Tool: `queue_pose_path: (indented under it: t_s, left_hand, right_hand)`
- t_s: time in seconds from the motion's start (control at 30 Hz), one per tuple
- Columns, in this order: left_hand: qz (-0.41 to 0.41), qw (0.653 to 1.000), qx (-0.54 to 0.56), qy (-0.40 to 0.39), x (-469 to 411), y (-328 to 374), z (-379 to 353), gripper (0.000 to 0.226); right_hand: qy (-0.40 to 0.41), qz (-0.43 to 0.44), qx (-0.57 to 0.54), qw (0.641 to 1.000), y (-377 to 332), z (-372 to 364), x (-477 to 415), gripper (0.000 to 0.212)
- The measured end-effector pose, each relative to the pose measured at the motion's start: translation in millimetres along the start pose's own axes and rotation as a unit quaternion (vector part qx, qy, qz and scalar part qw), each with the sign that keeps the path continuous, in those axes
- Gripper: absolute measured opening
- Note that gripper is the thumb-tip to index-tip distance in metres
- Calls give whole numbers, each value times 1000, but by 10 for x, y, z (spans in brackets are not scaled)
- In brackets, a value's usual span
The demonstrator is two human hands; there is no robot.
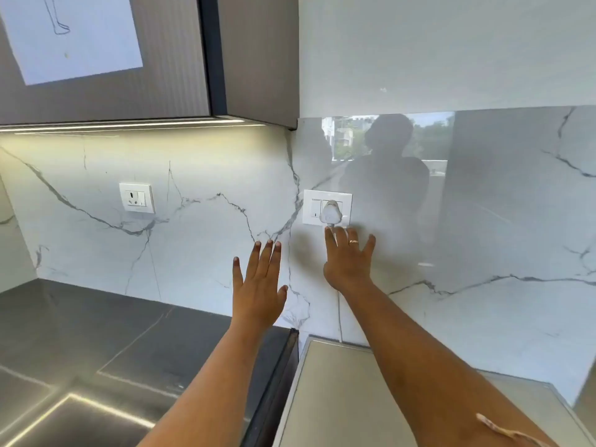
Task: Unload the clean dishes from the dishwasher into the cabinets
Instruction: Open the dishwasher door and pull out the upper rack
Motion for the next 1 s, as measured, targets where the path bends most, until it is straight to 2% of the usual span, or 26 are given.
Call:
queue_pose_path:
  t_s: [0.27, 0.53, 0.8, 1.0]
  left_hand:
    - [20, 1000, -9, -10, -250, -35, -245, 81]
    - [101, 994, 17, -25, -250, -109, -513, 85]
    - [97, 994, 27, -35, -266, 44, -614, 84]
    - [95, 995, 25, -34, -232, 47, -564, 84]
  right_hand:
    - [19, -13, -30, 999, -31, 22, -603, 68]
    - [65, 12, 25, 997, -116, -65, -830, 63]
    - [68, -1, 28, 997, -138, -79, -882, 62]
    - [36, -16, 22, 999, -108, -136, -761, 75]
Point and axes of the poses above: each hand's wrist, its own x-axis away from the middle knuckle, its own z-axis out of the back of the hand, y = z × x, the point moved 9 cm from there along -x, towards the middle knuckle, and after that the axes turned 4 degrees about y, right-handed, at the moved point
